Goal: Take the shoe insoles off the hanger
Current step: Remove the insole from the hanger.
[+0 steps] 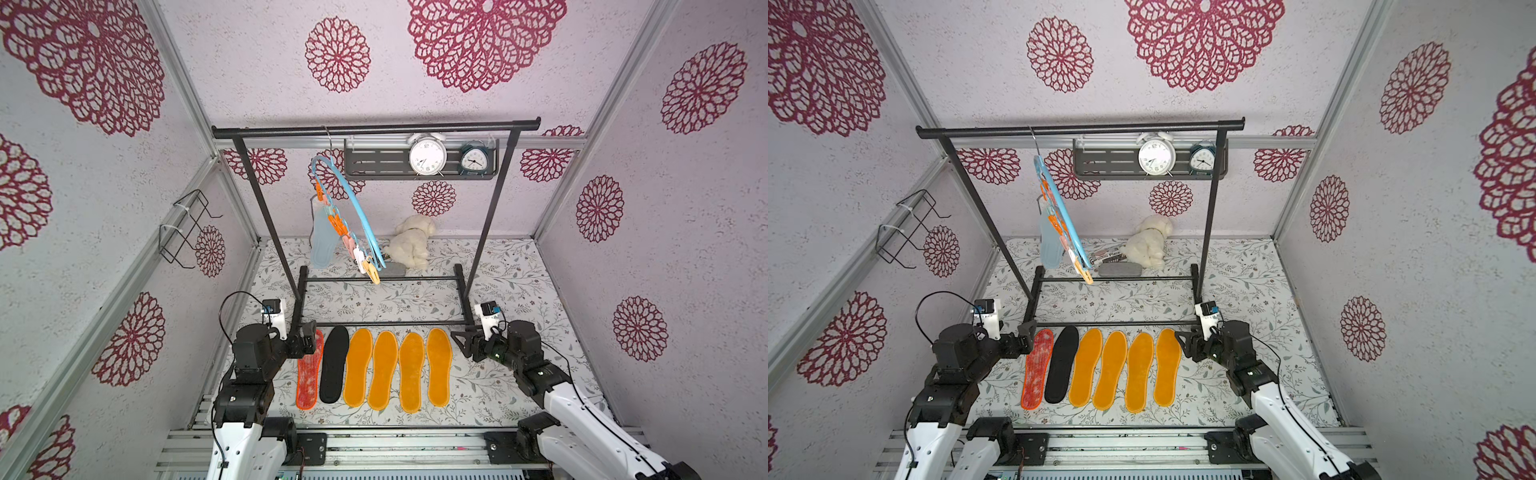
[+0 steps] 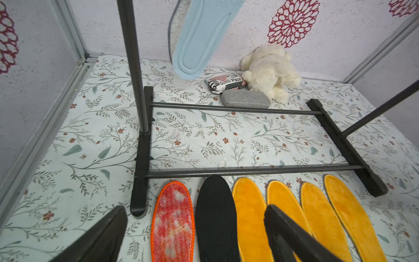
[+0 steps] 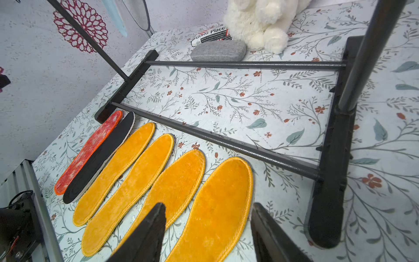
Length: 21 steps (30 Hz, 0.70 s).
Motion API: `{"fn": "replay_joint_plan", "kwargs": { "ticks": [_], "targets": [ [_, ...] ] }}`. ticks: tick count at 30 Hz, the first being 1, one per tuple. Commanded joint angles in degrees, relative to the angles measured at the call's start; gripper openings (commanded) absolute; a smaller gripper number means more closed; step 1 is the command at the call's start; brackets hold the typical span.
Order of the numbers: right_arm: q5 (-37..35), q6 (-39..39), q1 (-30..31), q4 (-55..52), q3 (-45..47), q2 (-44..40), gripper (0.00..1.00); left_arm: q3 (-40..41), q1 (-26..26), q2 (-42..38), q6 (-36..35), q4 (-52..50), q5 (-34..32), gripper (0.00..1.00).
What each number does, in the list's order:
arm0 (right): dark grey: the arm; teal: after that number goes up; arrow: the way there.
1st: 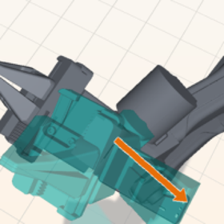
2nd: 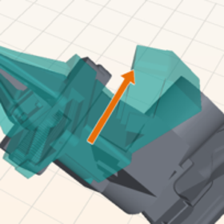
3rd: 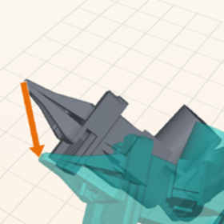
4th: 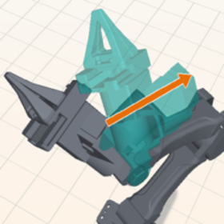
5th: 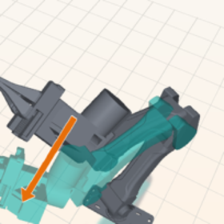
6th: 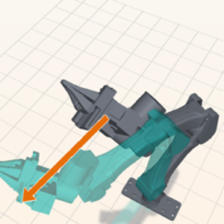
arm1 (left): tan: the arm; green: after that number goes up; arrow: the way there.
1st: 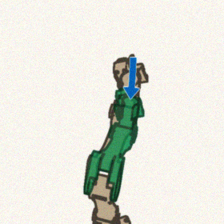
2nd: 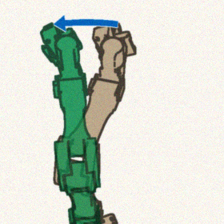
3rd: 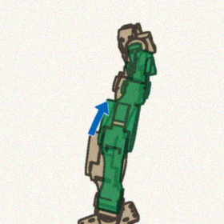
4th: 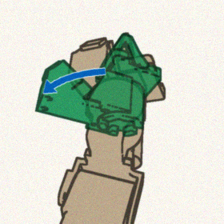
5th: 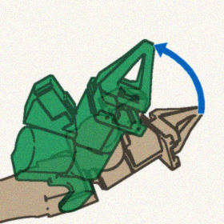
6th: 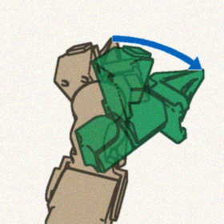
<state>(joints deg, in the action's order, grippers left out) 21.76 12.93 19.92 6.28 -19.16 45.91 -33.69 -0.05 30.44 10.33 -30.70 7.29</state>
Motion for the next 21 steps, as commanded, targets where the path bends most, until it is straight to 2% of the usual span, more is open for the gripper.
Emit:
{"fn": "replay_joint_plan", "kwargs": {
  "ticks": [1, 5, 9, 15, 21],
  "targets": [
    [1.77, -0.82, -0.21, 3.93, 1.00, -1.74, 0.63, -0.79, 0.05, 1.96, 0.22, 3.19, -2.30, 0.97],
    [5.33, 0.25, -0.08, 7.05, 0.74, -0.35, 0.61, -2.32, -0.12, 5.00, 0.78, 1.72, -0.19, 0.97],
    [8.70, 2.83, 0.94, 14.52, -2.89, 6.02, 0.60, -1.91, -0.86, 4.57, 0.98, 2.31, 0.13, 0.97],
    [12.71, 3.49, 5.38, 25.04, -18.13, 26.22, 0.60, -1.63, -2.46, 3.40, 0.97, 2.06, -0.65, 0.97],
    [17.04, 7.66, 8.03, 32.71, -39.47, 47.27, 0.60, -2.12, -4.78, 3.53, 0.23, 0.98, -1.77, 0.99]
  ]
}}
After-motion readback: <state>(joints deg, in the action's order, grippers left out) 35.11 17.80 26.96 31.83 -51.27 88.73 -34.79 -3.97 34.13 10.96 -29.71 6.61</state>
